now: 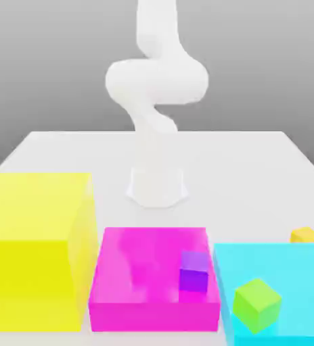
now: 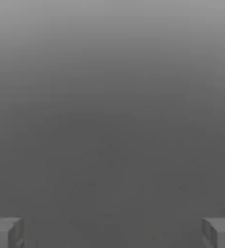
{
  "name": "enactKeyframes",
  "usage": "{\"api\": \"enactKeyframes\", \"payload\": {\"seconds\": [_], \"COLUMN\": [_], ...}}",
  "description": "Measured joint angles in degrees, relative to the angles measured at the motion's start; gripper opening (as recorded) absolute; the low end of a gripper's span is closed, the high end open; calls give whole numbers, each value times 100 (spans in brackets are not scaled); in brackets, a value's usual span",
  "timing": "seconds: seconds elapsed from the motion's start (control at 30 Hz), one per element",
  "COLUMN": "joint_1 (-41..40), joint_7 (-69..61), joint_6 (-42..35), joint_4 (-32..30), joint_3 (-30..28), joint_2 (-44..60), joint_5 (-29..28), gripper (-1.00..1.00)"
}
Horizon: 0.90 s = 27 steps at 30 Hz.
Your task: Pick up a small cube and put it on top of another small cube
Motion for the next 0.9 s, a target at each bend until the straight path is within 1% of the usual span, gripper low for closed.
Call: {"api": "enactKeyframes", "payload": {"seconds": [0.33,0.6,0.73,0.9], "joint_1": [1675,2658,3229,3708], "joint_7": [-2231,-3829,-4416,-4735], "joint_6": [976,1747,2140,2653], "joint_4": [-700,-1251,-1529,-1818], "joint_3": [225,777,1085,1163], "joint_2": [1852,3303,4035,4974], "joint_5": [350,412,147,-630], "gripper": [0,0,0,0]}}
